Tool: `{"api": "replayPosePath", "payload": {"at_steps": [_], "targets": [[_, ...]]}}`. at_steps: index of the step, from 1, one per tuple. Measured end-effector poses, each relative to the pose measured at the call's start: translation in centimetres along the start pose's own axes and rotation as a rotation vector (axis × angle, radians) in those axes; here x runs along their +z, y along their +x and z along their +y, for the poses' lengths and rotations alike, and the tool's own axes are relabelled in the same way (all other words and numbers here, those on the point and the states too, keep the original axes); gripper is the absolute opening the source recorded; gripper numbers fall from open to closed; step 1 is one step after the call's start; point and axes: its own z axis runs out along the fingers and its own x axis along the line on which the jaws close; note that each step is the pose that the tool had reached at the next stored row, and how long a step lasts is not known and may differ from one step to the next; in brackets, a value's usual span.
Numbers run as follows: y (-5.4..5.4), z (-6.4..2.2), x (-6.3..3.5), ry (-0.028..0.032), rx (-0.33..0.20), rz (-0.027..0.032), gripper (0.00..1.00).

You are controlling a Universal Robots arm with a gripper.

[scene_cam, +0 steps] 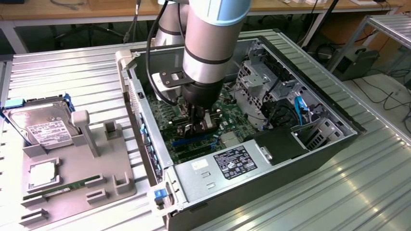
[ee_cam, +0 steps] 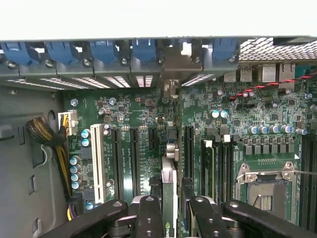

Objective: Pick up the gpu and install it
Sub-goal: 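Insert the gpu into the slot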

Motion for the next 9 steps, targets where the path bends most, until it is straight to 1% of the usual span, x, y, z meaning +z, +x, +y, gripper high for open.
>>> {"api": "replayPosePath", "payload": {"at_steps": [4,9], "targets": [[0.01,0.05,0.16,-0.0015,-0.005,0.0002,0.27],[0.03,0.05,0.47,-0.0018,-0.012,0.0000,0.27]]}}
